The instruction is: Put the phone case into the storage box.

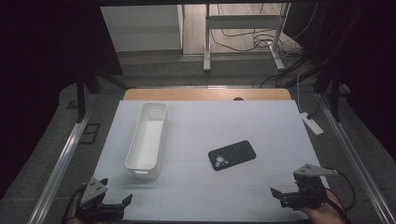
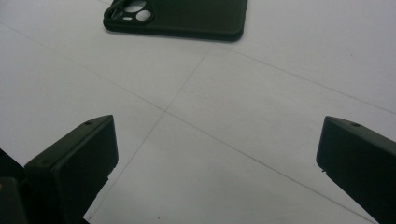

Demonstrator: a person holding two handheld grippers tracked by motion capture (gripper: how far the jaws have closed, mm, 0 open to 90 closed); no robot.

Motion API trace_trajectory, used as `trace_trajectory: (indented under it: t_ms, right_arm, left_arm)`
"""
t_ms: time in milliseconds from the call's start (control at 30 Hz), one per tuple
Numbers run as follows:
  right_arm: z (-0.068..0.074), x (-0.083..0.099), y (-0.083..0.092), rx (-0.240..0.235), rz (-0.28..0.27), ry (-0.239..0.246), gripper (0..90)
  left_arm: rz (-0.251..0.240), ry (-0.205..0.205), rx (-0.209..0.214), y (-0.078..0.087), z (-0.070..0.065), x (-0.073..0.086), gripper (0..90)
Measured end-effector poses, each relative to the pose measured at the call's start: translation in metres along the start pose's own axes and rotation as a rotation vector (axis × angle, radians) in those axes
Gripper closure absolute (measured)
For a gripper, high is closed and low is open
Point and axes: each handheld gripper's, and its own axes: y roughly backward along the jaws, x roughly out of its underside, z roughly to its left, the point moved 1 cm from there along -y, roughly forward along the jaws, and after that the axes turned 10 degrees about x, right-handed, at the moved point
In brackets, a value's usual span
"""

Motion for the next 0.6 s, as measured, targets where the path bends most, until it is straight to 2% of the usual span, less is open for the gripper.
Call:
trace_trajectory:
  t_ms: [433,600]
  right_arm:
    - [0.0,-0.012,-0.006,-0.048,-0.006,0.02,0.0]
    - [-0.002,-0.017,-0.009,-0.064,-0.002,0.01,0.0]
  left_arm:
    - [0.008,-0.008,0.017,-0.001,0.0,0.0,1.3]
    - [0.012,-0.013,0.027,-0.001,0.0,-0.001,1.4]
